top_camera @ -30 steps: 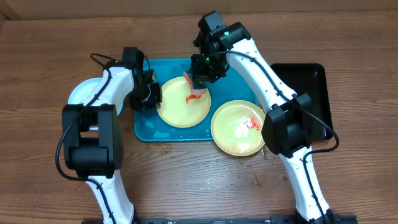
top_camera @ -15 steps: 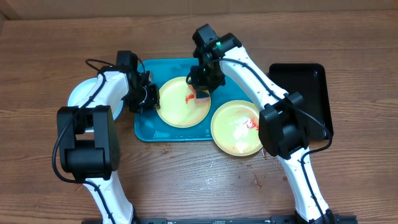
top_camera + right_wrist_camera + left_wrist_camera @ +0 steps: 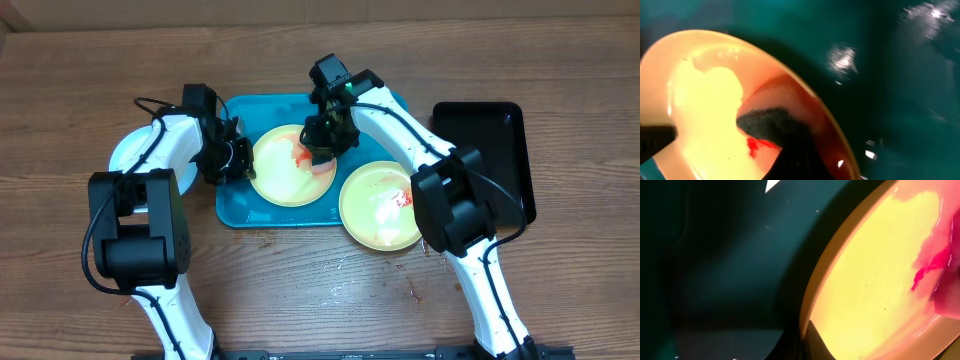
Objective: Clean dirty plates on tray and stack at the side
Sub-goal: 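Lower the sponge in right gripper onto the yellow plate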
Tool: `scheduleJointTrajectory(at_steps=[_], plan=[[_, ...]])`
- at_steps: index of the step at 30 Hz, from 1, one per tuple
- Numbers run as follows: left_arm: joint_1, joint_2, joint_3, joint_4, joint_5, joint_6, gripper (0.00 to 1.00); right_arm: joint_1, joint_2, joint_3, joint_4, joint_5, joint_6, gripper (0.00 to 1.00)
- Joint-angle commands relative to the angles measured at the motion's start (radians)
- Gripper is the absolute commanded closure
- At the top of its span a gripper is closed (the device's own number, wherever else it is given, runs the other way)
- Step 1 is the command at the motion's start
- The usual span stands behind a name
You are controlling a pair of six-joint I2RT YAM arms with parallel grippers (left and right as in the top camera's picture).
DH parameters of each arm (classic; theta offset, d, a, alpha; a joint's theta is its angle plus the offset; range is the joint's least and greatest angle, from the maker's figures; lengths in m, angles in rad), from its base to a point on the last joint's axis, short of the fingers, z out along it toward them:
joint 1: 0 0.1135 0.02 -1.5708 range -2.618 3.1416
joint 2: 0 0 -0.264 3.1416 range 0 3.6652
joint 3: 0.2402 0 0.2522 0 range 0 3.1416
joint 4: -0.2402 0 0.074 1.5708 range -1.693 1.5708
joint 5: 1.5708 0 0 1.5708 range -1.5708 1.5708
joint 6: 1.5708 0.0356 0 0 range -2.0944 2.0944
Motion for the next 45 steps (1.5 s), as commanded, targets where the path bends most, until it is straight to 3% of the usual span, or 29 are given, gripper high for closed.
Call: scheduleJointTrajectory(at_steps=[1, 15, 22, 34, 39, 45], plan=[[0.006, -0.012, 0.001, -0.003, 0.053, 0.042, 0.96, 0.061, 0.003, -0.021, 0.041, -0.045, 0.007, 0.96], [0.024, -0.016, 0.019, -0.006, 0.032, 0.042, 0.96, 0.173, 0.003, -0.02, 0.007, -0.029, -0.026, 0.96], [0.039, -0.016, 0.019, -0.022, -0.039, 0.042, 0.96, 0.114, 0.002, -0.002, -0.08, 0.145, -0.029, 0.96], [0.039, -0.016, 0.019, -0.022, -0.053, 0.045, 0.96, 0.073, 0.001, 0.066, -0.04, 0.365, -0.058, 0.96], [0.039, -0.016, 0.019, -0.022, -0.053, 0.045, 0.96, 0.076, 0.002, 0.072, 0.022, 0.341, -0.119, 0.96], [0.039, -0.016, 0.019, -0.022, -0.053, 0.045, 0.96, 0.126, 0.003, 0.071, 0.083, 0.173, -0.184, 0.96]])
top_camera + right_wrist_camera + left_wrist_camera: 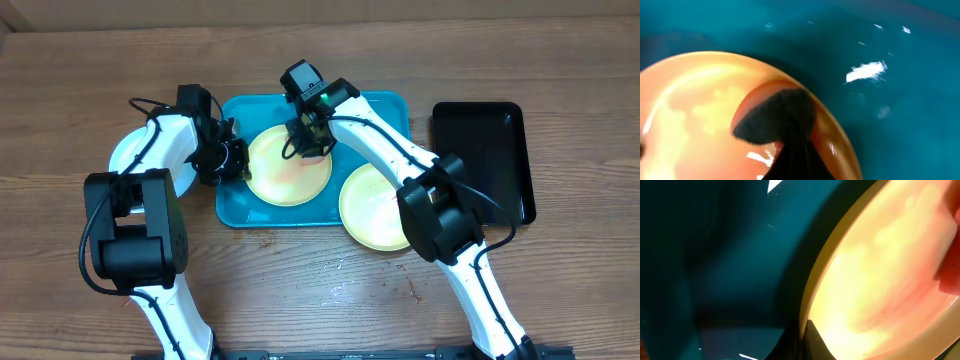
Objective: Clean dirty plates on tray and stack at the side
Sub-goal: 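Lower the sponge in right gripper onto the yellow plate, then scrub the yellow plate's red stains with the sponge, left gripper holding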
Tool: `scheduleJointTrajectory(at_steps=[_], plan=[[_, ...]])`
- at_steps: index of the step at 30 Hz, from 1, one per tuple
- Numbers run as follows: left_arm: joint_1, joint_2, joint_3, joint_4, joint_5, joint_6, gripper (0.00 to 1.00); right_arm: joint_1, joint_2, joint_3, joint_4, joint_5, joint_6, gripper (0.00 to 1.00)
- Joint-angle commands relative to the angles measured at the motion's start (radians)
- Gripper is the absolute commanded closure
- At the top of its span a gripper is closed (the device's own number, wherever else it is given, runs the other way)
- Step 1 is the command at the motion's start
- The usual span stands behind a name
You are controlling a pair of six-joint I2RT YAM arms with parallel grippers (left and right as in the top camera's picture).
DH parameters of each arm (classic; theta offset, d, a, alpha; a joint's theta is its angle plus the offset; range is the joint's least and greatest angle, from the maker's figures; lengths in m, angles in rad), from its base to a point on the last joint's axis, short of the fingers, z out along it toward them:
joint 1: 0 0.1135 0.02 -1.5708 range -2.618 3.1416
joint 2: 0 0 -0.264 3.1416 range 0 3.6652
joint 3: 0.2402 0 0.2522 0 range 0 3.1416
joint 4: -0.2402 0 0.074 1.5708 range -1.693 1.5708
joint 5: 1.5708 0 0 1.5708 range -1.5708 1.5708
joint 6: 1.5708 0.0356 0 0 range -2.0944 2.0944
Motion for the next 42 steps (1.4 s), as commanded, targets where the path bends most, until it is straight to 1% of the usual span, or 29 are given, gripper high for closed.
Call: scheduleJointTrajectory(at_steps=[1, 5, 10, 15, 20, 26, 32, 36, 42], plan=[[0.013, -0.016, 0.017, -0.003, -0.04, 0.019, 0.96, 0.045, 0.003, 0.022, 0.027, -0.094, -0.046, 0.96], [0.013, -0.016, 0.017, -0.003, -0.029, 0.019, 0.96, 0.102, 0.003, 0.021, 0.01, -0.155, -0.05, 0.96], [0.013, -0.016, 0.017, -0.003, -0.029, 0.019, 0.96, 0.15, 0.003, 0.022, -0.054, -0.172, -0.05, 0.96], [0.013, -0.016, 0.017, -0.002, -0.03, 0.019, 0.96, 0.138, 0.003, 0.023, -0.161, -0.175, -0.101, 0.96], [0.013, -0.016, 0.017, -0.003, -0.03, 0.019, 0.96, 0.086, 0.003, 0.024, -0.201, -0.08, -0.137, 0.96], [0.013, -0.016, 0.017, -0.003, -0.03, 0.02, 0.96, 0.041, 0.003, 0.025, -0.184, 0.1, -0.159, 0.96], [0.013, -0.016, 0.017, -0.004, -0.031, 0.02, 0.96, 0.03, 0.003, 0.025, -0.074, 0.128, -0.18, 0.96], [0.013, -0.016, 0.017, -0.006, -0.031, 0.02, 0.96, 0.037, 0.003, 0.024, 0.014, 0.068, -0.179, 0.96], [0.013, -0.016, 0.017, -0.006, -0.033, 0.023, 0.96, 0.067, 0.003, 0.024, 0.064, -0.202, -0.179, 0.96]])
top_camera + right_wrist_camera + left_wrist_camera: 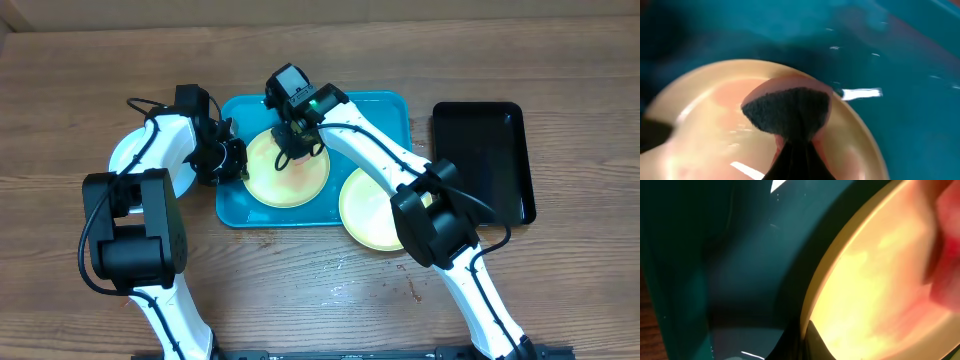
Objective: Clean dirty plates on tray and stack at the side
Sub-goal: 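Scrub the yellow plate's red stains with the sponge, left gripper holding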
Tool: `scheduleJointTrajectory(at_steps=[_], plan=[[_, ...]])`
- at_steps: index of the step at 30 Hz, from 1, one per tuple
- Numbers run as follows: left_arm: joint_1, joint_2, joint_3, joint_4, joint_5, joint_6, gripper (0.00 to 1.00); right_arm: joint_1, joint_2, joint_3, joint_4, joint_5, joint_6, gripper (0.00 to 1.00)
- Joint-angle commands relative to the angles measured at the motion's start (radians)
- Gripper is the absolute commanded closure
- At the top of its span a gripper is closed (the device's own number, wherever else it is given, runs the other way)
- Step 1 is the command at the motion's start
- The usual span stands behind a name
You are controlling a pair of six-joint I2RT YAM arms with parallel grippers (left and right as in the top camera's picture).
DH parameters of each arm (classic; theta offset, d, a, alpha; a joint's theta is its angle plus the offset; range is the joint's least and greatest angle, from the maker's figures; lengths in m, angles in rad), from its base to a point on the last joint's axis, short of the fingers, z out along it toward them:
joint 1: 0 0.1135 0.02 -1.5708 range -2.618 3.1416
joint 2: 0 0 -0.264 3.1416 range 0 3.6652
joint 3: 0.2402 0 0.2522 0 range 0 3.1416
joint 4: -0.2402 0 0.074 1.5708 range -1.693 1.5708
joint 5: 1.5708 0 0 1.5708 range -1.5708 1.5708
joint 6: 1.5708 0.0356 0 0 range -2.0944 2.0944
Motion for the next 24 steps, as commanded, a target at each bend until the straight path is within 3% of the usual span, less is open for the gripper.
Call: scheduleJointTrajectory(at_steps=[1, 13, 19, 24], plan=[[0.008, -0.016, 0.015, -0.003, -0.018, 0.023, 0.96, 0.033, 0.002, 0.008, 0.014, -0.194, -0.002, 0.96], [0.009, -0.016, 0.015, -0.003, -0.018, 0.023, 0.96, 0.1, 0.002, 0.008, -0.116, -0.219, 0.004, 0.96], [0.009, -0.016, 0.015, -0.003, -0.018, 0.023, 0.96, 0.074, 0.002, 0.008, -0.18, -0.062, 0.016, 0.96], [0.009, -0.016, 0.015, -0.007, -0.018, 0.023, 0.96, 0.055, 0.002, 0.008, -0.183, 0.187, 0.155, 0.96]])
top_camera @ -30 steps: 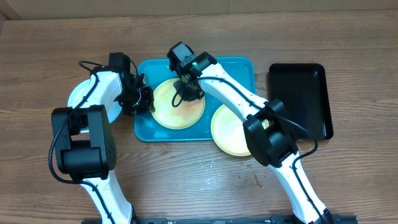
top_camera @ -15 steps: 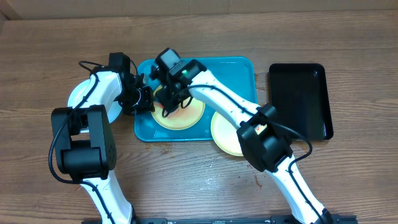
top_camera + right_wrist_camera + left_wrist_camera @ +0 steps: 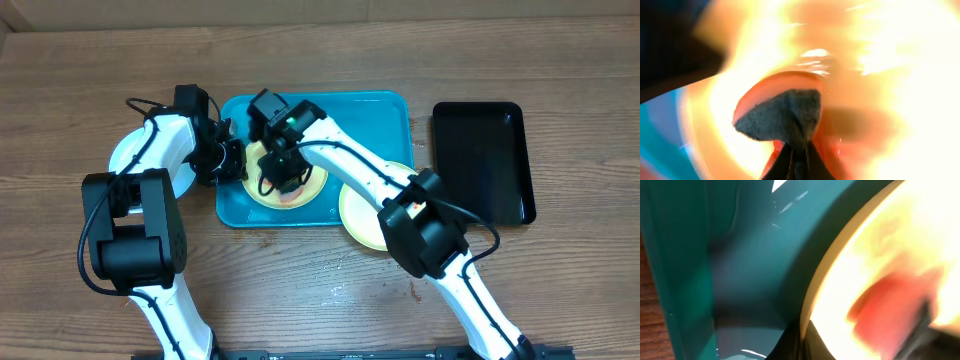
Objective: Clean dirty plates on tray and stack at the side
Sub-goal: 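Scrub the yellow plate's red stains with the sponge, left gripper holding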
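A yellow plate [image 3: 312,186] lies on the teal tray [image 3: 370,120]. My left gripper [image 3: 238,165] is shut on its left rim [image 3: 812,295], one finger under and one on top. My right gripper [image 3: 278,178] is shut on a sponge [image 3: 785,115] with a dark scouring face and a red body, and presses it onto the plate's near-left part [image 3: 880,60]. The sponge [image 3: 890,305] shows as a red blur in the left wrist view. A second yellow plate [image 3: 360,215] lies half over the tray's front right corner.
A white plate [image 3: 125,155] sits on the wooden table left of the tray, under my left arm. A black tray [image 3: 480,150] lies to the right. My right arm reaches across the teal tray and over the second plate.
My right gripper and the sponge have moved from the plate's far-left part to its near-left part, closer to my left gripper. The left gripper still grips the rim in the same place.
The sponge was first at the plate's far right beside a red streak, with my left gripper holding the rim. Then it sat at the far middle with the red smeared pale, then at the far left, and now at the near left.
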Tool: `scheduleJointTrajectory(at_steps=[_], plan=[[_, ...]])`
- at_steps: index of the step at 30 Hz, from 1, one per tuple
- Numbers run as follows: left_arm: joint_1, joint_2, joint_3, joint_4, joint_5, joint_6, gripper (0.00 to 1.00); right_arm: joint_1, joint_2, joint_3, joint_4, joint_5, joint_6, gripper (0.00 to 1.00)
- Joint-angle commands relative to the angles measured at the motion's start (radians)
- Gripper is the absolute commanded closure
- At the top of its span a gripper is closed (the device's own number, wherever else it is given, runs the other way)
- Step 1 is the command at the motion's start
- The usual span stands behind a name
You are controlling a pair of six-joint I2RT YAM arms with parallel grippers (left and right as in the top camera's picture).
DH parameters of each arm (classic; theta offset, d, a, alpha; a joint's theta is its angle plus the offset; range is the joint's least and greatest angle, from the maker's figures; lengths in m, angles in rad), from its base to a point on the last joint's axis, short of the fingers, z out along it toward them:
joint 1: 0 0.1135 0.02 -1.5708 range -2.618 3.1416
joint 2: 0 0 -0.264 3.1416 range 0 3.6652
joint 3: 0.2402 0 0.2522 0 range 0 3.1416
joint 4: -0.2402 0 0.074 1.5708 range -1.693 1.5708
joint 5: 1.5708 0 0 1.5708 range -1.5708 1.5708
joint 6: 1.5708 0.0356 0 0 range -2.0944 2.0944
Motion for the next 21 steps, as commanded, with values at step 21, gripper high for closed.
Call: scheduleJointTrajectory(at_steps=[21], plan=[[0.006, -0.016, 0.015, -0.006, -0.011, 0.019, 0.96, 0.011, 0.0, -0.145, 0.257, 0.036, 0.451, 0.96]])
